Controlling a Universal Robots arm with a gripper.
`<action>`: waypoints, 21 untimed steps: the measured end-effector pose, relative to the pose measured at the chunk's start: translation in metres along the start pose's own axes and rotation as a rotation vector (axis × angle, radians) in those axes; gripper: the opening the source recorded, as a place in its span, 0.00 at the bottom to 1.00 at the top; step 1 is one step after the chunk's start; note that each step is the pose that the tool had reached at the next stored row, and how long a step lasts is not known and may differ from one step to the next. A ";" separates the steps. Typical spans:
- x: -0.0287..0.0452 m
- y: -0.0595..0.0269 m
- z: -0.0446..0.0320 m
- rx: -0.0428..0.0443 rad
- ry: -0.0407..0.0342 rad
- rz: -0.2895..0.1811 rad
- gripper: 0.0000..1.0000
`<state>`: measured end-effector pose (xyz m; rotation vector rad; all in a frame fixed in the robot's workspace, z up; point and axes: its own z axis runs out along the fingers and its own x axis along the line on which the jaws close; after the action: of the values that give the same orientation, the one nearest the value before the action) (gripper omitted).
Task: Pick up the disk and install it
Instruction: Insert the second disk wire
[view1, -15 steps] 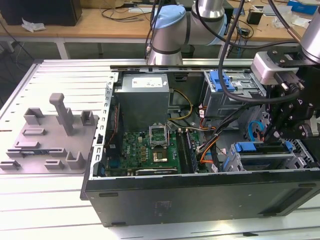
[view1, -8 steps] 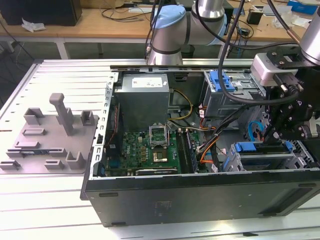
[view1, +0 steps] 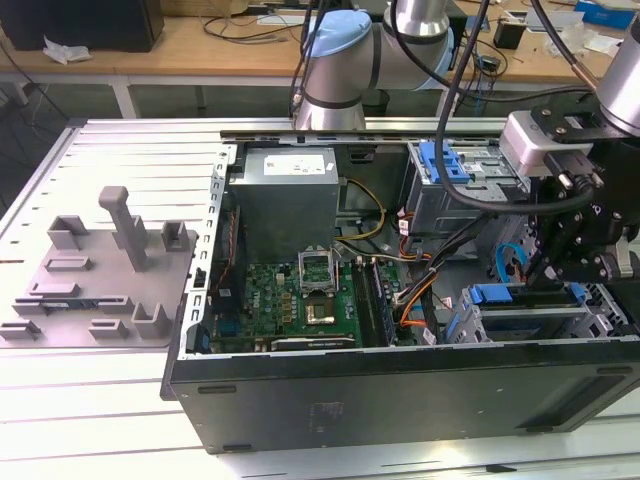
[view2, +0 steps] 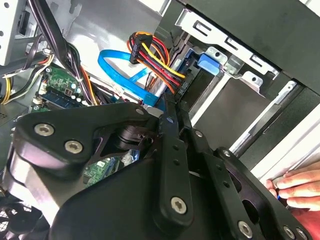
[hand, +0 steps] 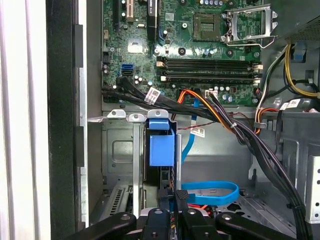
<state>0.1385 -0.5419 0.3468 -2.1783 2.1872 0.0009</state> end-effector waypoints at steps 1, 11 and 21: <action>0.0000 0.0000 0.0004 0.0000 -0.0003 0.000 0.16; 0.0004 0.0001 0.0022 0.0000 -0.0042 0.000 0.16; 0.0013 -0.0001 0.0047 0.0000 -0.0054 0.000 0.16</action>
<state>0.1387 -0.5430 0.3421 -2.1755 2.1846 0.0067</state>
